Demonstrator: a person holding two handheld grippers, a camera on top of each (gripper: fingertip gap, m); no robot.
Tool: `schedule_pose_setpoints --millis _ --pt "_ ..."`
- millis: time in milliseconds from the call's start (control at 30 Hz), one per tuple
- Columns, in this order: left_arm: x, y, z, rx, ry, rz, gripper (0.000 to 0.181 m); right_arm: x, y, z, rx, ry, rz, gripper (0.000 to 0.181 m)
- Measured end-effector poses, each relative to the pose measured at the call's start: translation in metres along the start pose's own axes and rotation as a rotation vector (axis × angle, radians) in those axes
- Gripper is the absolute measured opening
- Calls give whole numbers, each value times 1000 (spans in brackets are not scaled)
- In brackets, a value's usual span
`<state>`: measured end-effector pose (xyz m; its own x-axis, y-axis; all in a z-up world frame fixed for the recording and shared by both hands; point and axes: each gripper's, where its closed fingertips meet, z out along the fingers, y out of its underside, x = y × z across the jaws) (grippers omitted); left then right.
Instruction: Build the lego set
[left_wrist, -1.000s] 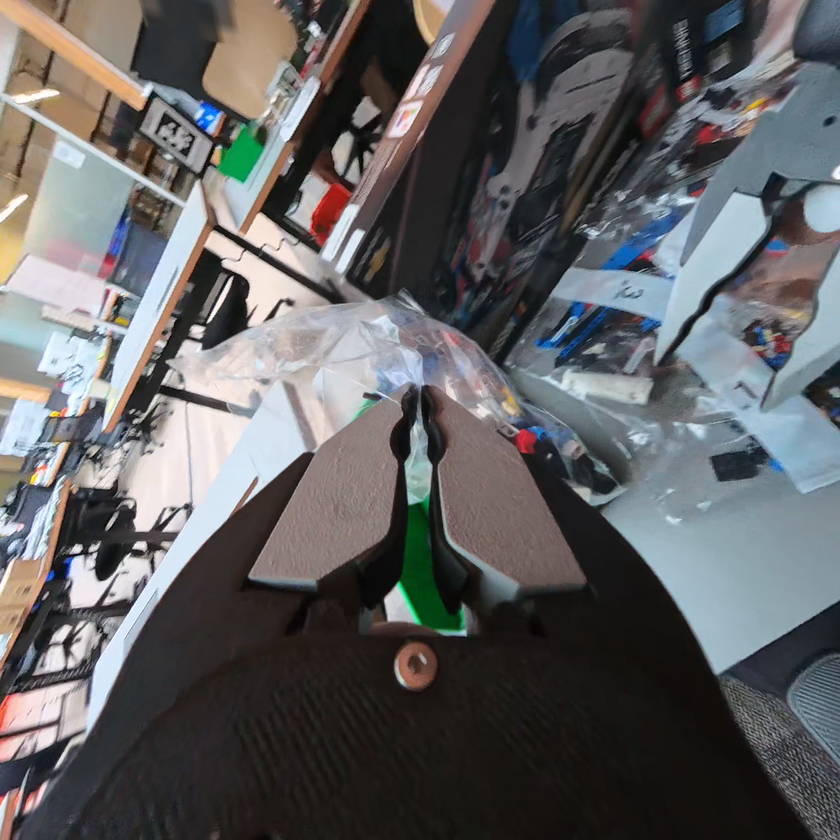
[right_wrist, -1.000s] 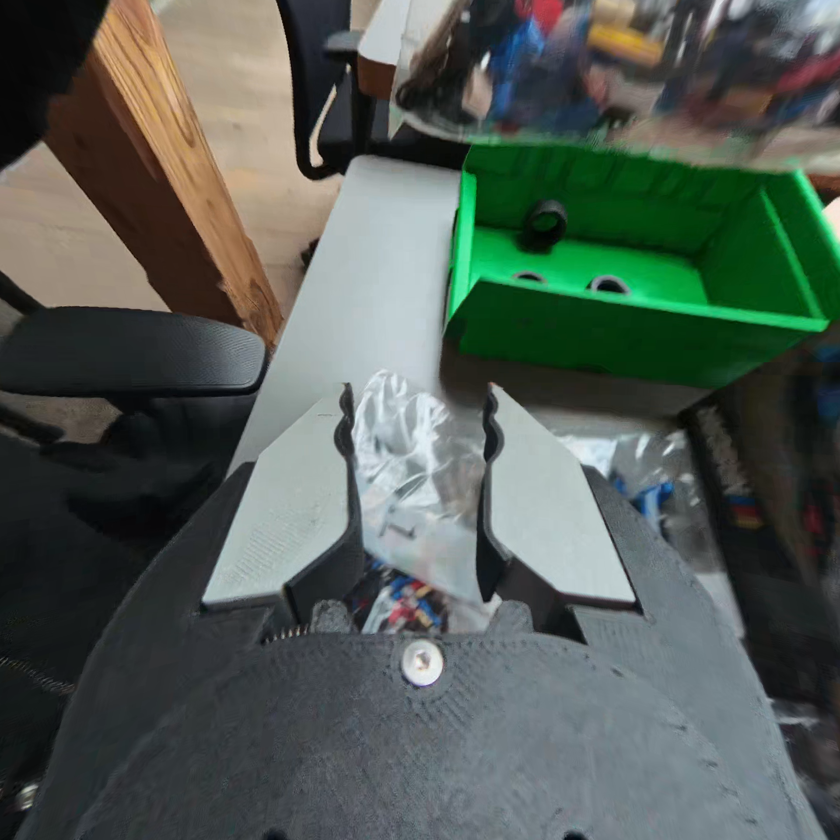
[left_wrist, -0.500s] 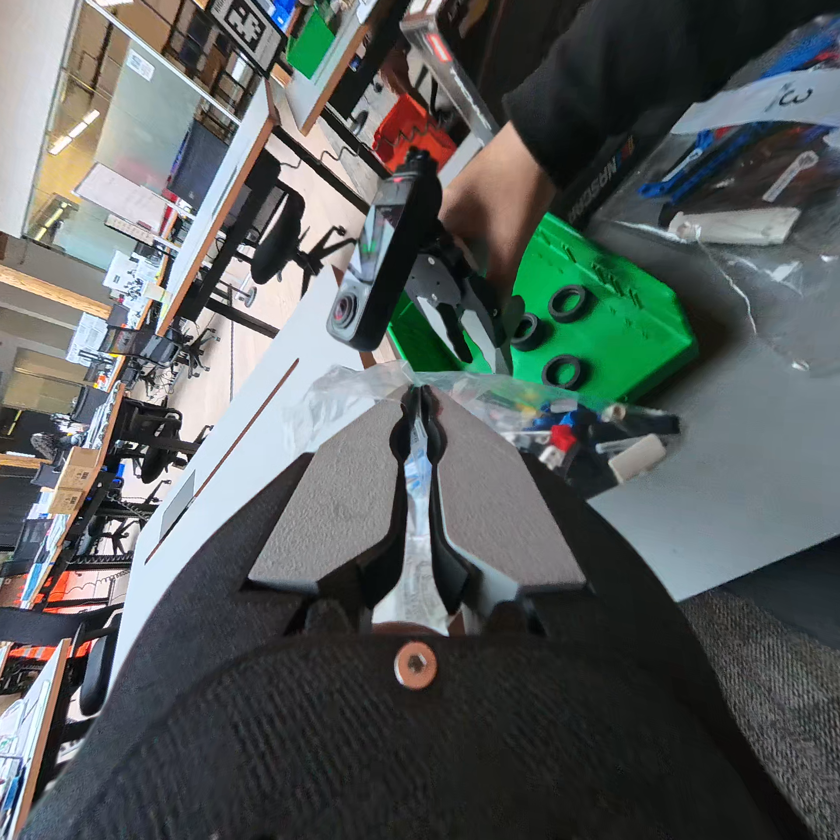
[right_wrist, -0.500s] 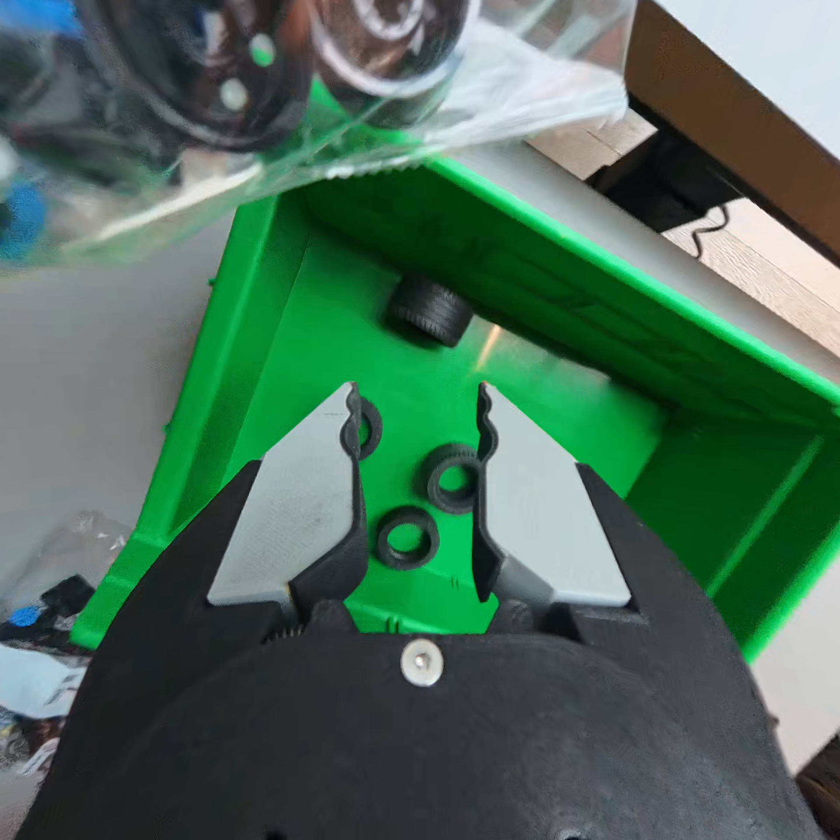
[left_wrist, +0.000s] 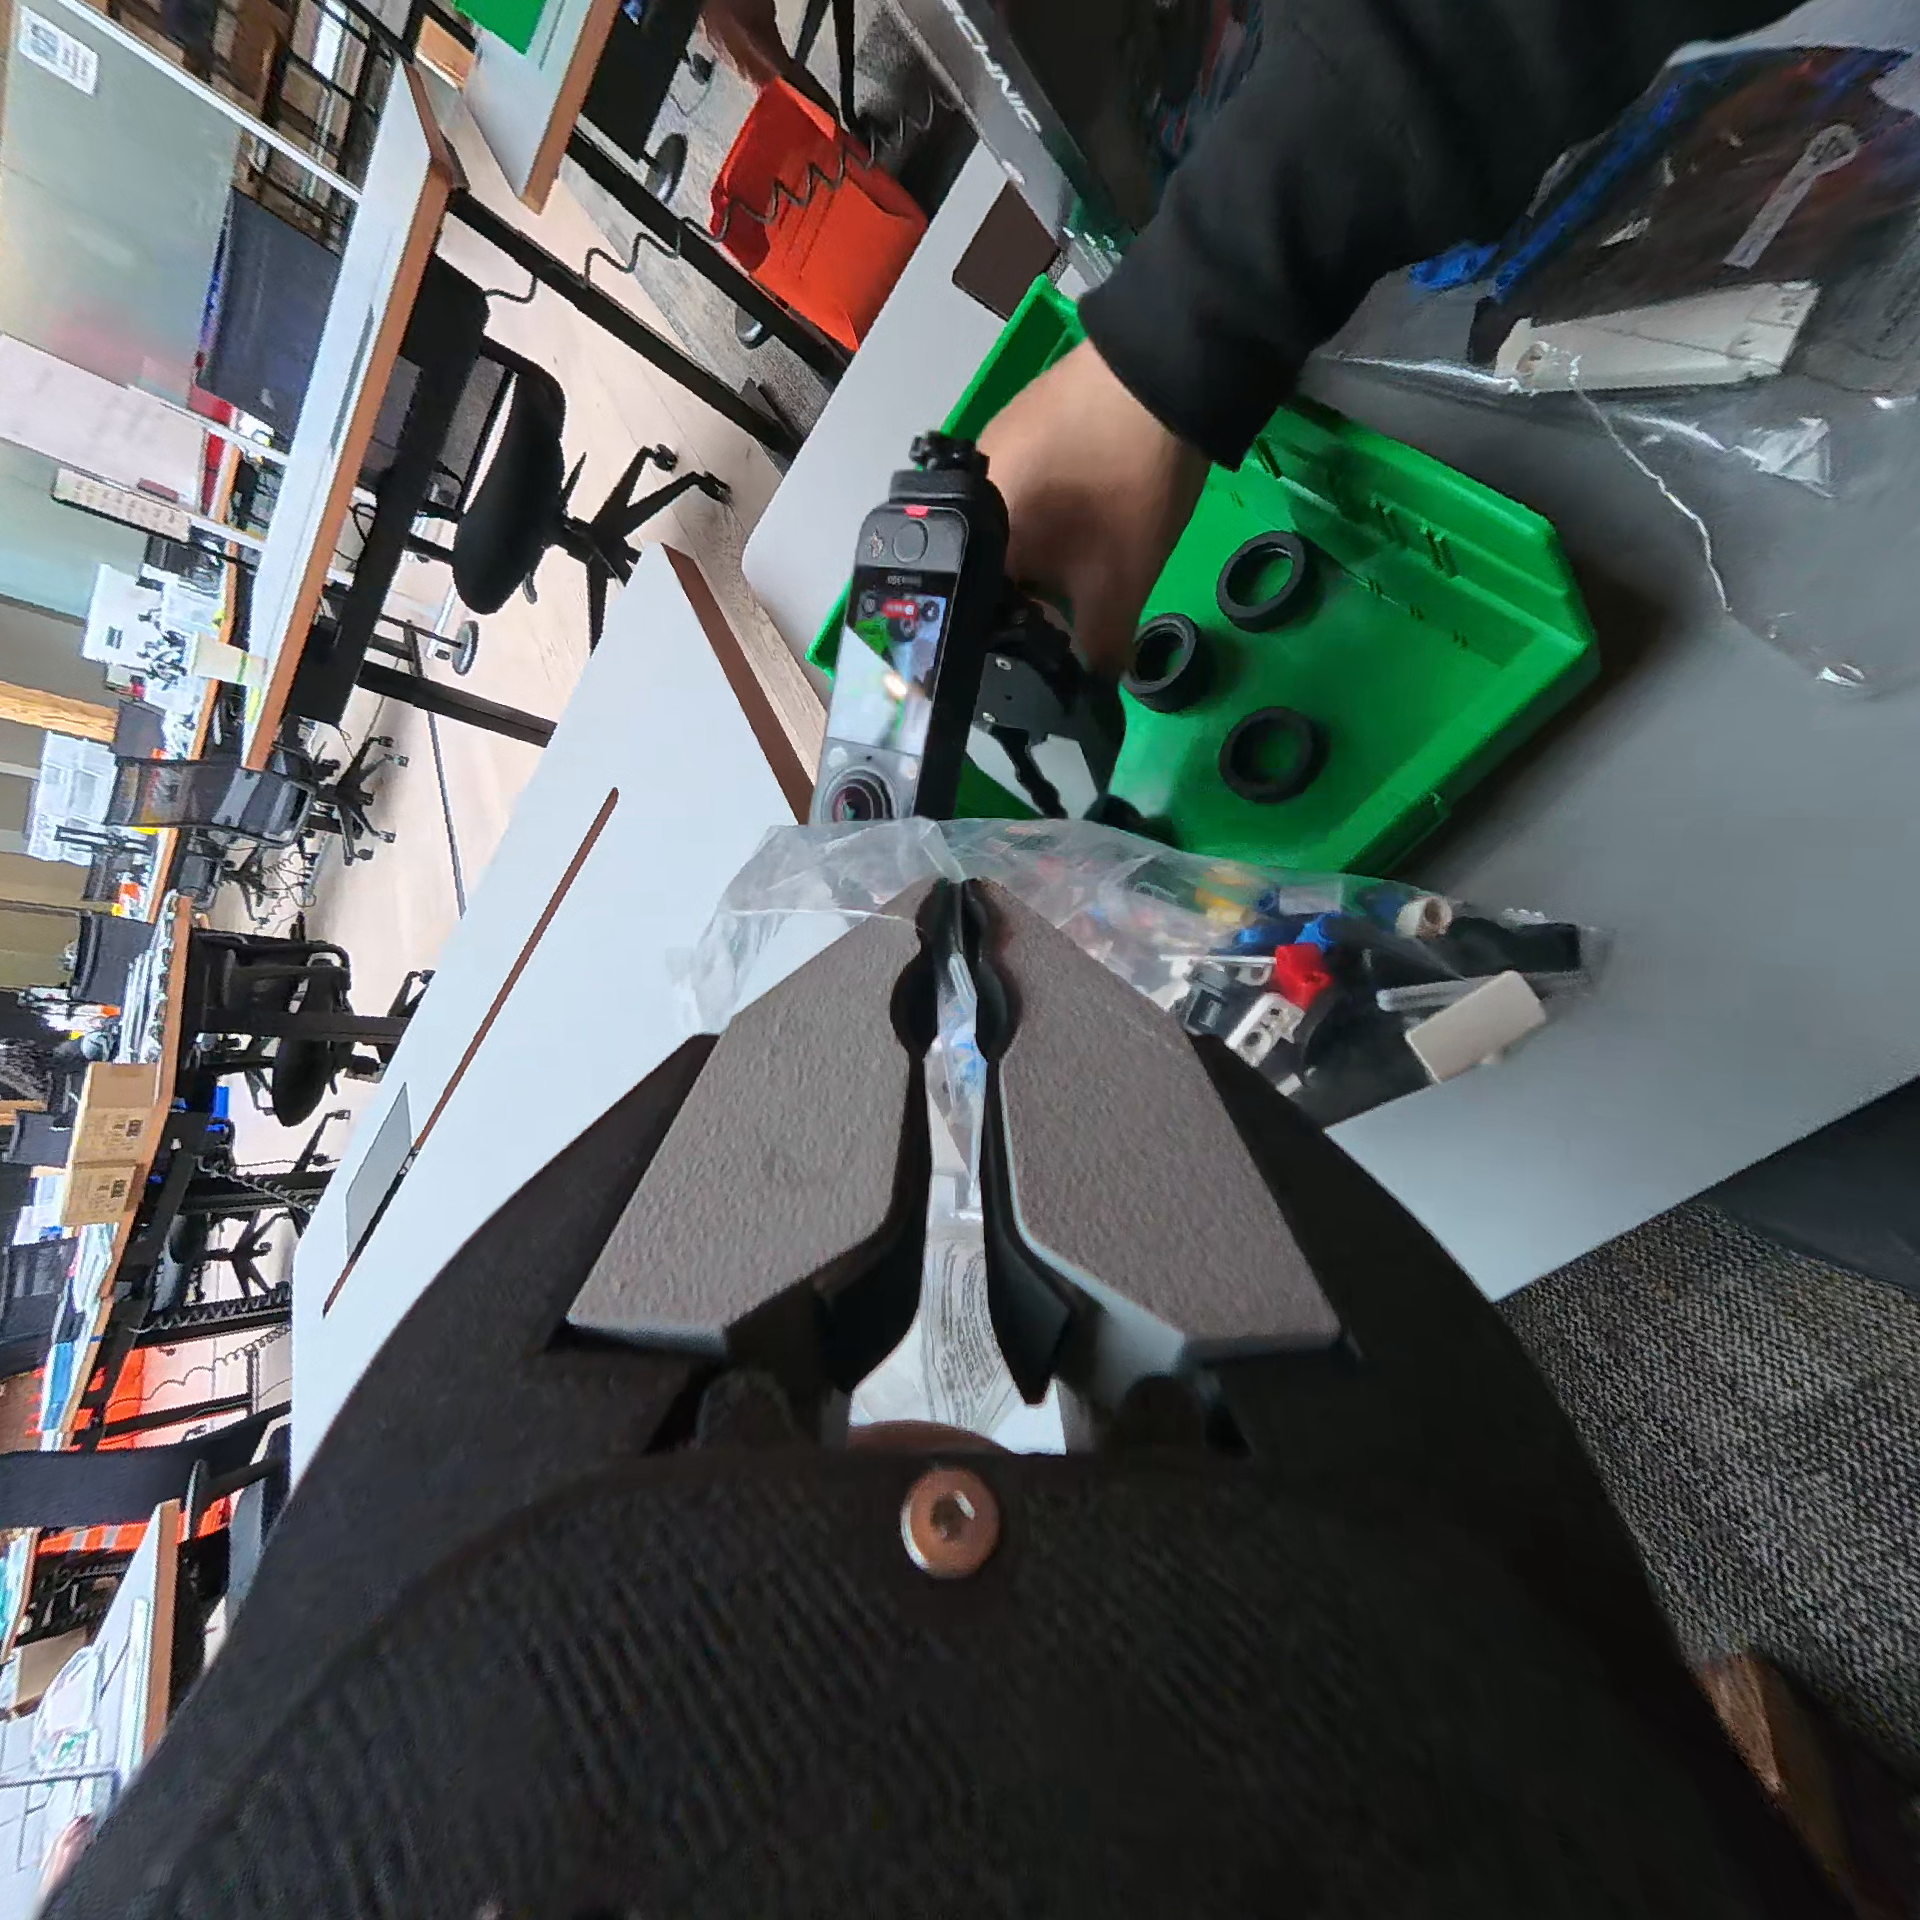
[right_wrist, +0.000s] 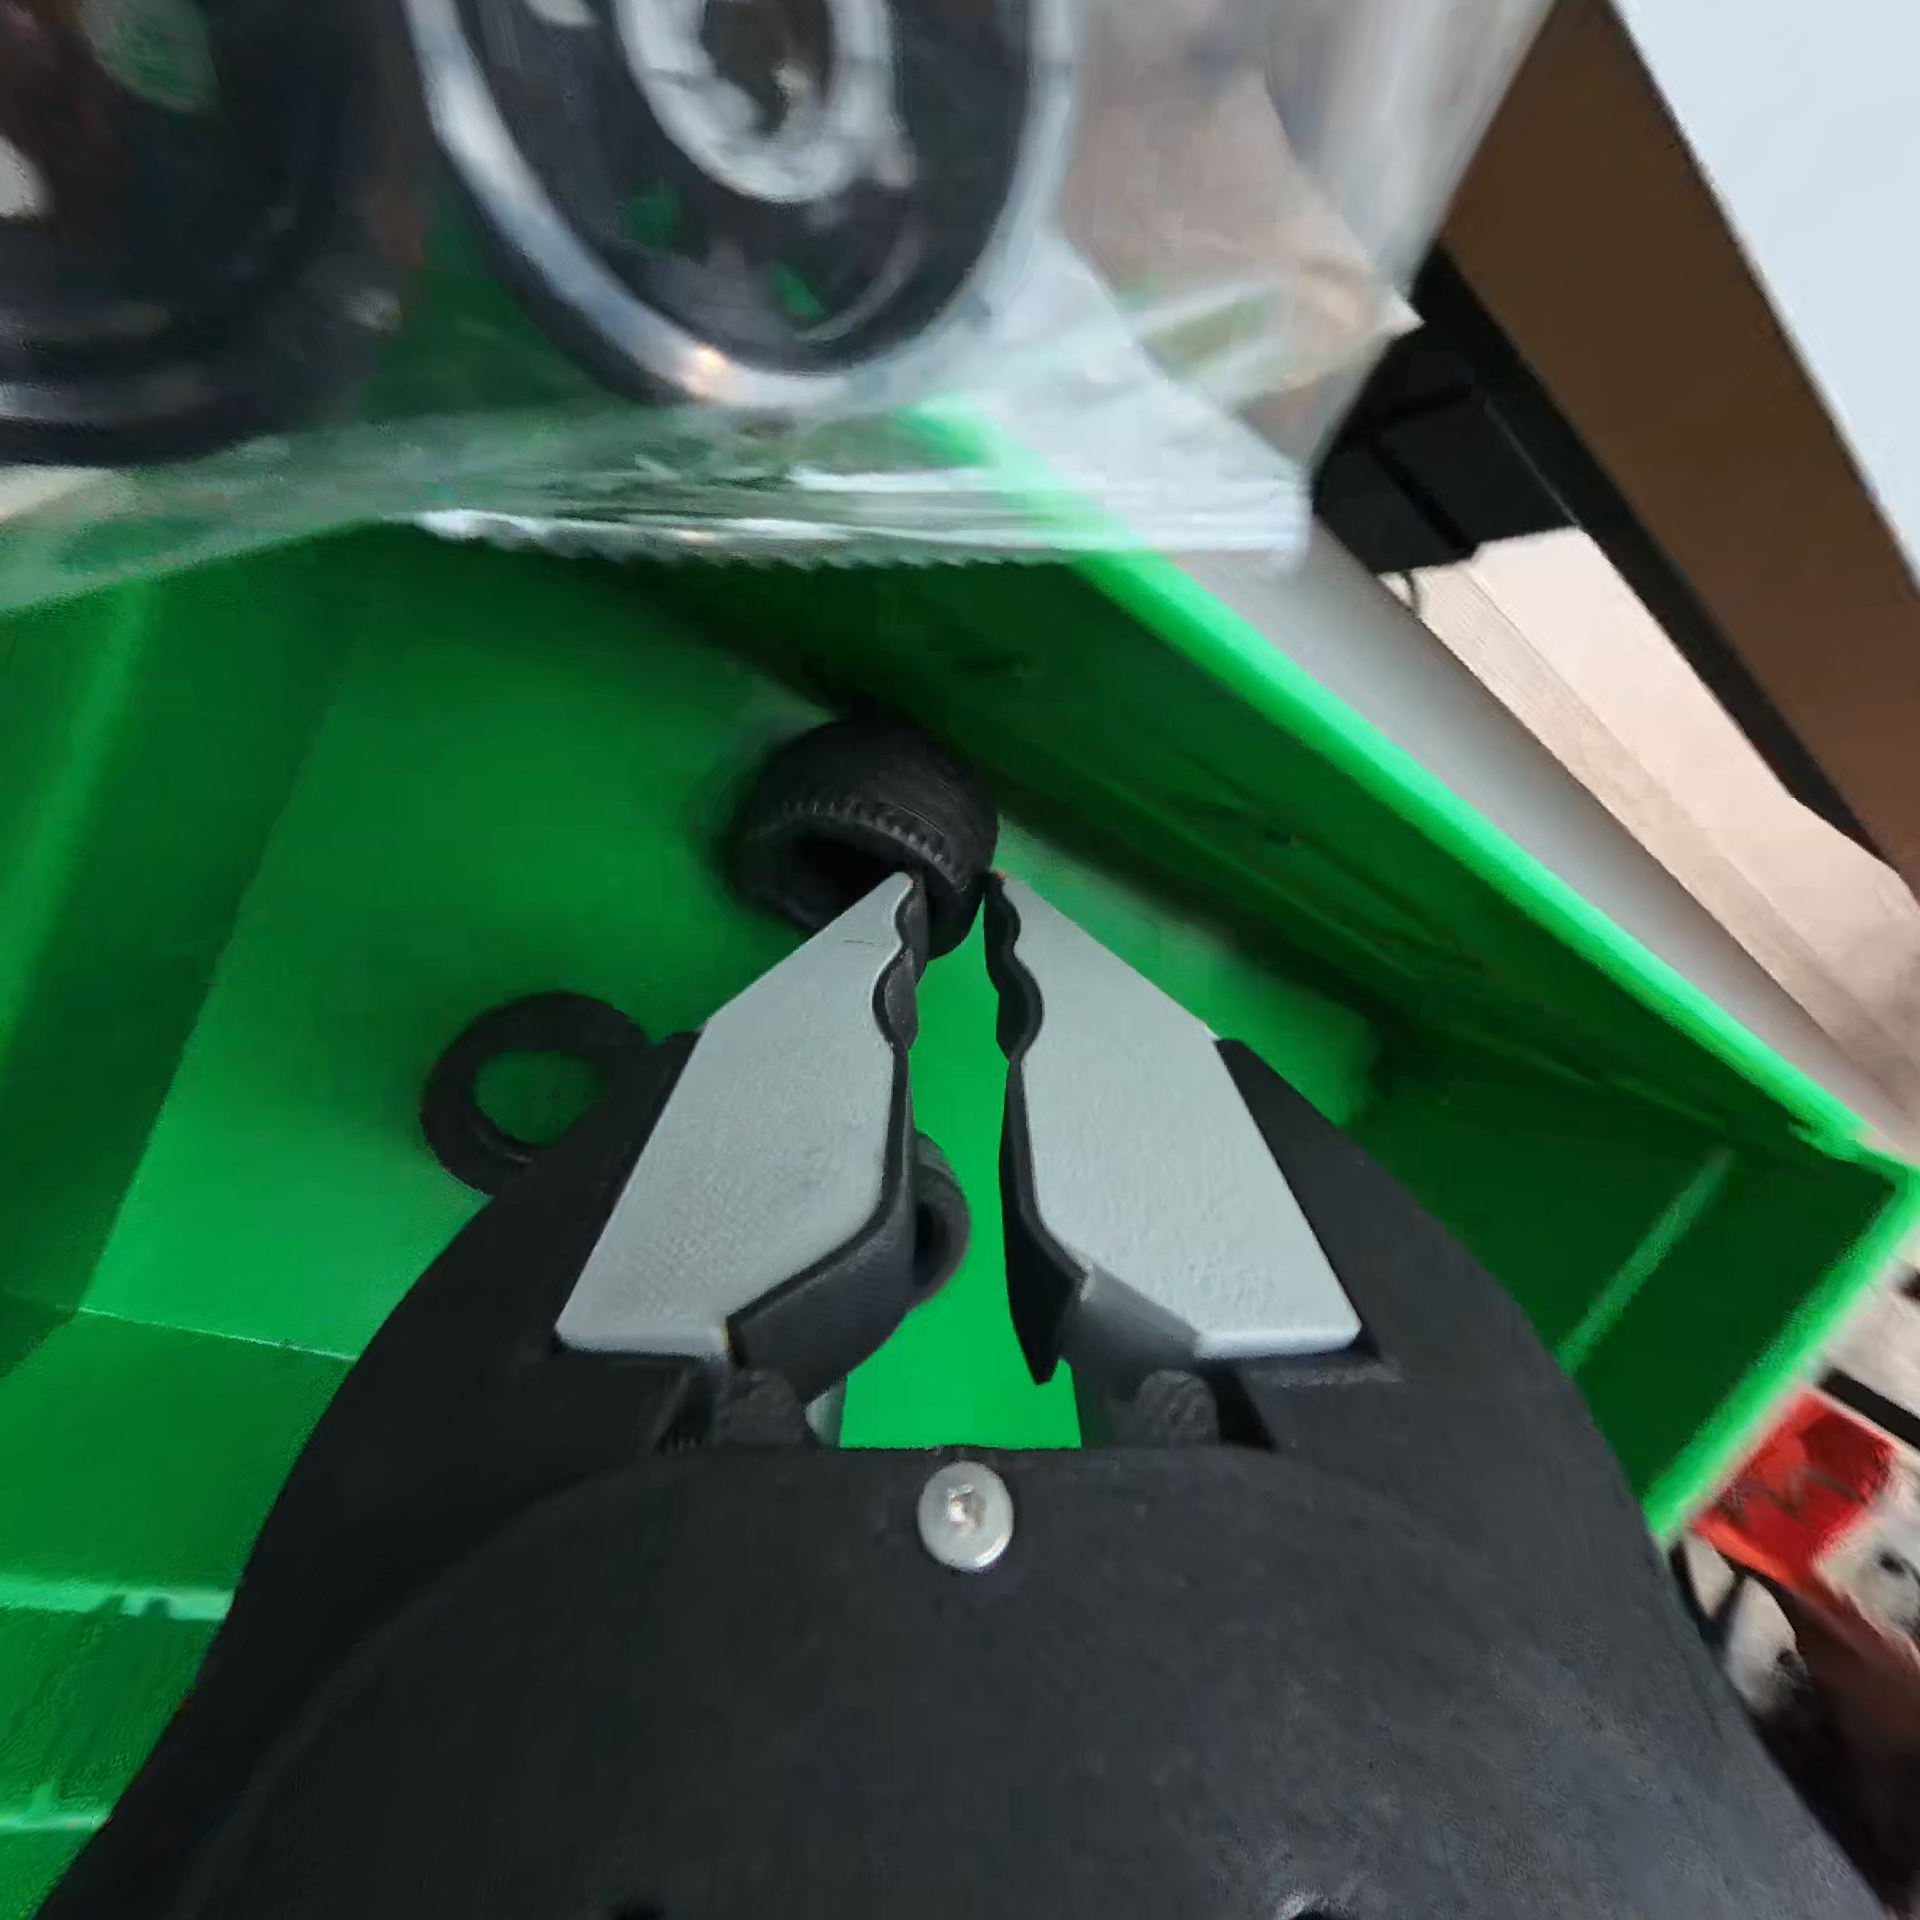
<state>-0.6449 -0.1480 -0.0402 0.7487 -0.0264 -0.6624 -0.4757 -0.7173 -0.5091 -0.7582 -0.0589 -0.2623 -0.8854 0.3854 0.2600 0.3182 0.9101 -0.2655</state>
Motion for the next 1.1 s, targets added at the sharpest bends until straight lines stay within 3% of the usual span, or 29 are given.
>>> schedule_pose_setpoints --millis 100,167,200,233,267,300,367,433,500,600,667,767,833,1000,1100 --pt "0 3 2 2 1 -3 0 46 26 -23 -69 156 76 6" --pt "0 5 4 -2 4 -3 0 78 59 -32 -178 225 176 9" --pt "0 6 4 -3 4 -4 0 87 75 -31 -226 222 224 15" --pt "0 5 5 -4 5 -4 0 90 88 -26 -265 200 271 39" --pt "0 4 6 -1 5 -4 0 90 97 -23 -300 183 305 52" --pt "0 3 6 4 4 -2 0 87 103 -21 -318 170 321 48" --pt "0 2 8 4 3 3 0 82 101 -23 -291 183 323 38" --pt "-1 2 9 2 3 6 0 71 97 -27 -270 168 325 40" --pt "-1 2 10 3 4 5 0 36 74 -31 -159 20 318 40" --pt "-2 3 10 5 3 0 0 -45 39 -40 -41 -350 222 48" --pt "-2 2 10 7 4 -5 0 -66 38 -34 -79 -365 103 53" --pt "0 2 13 -3 12 -2 0 -68 44 -14 -191 -325 32 48" --pt "1 4 14 -25 7 15 0 -63 40 -9 -203 -325 51 3" --pt "0 7 14 -35 8 21 0 -57 36 -12 -182 -367 125 3" --pt "-4 10 11 -27 8 6 0 -16 37 -20 -122 -250 256 4"
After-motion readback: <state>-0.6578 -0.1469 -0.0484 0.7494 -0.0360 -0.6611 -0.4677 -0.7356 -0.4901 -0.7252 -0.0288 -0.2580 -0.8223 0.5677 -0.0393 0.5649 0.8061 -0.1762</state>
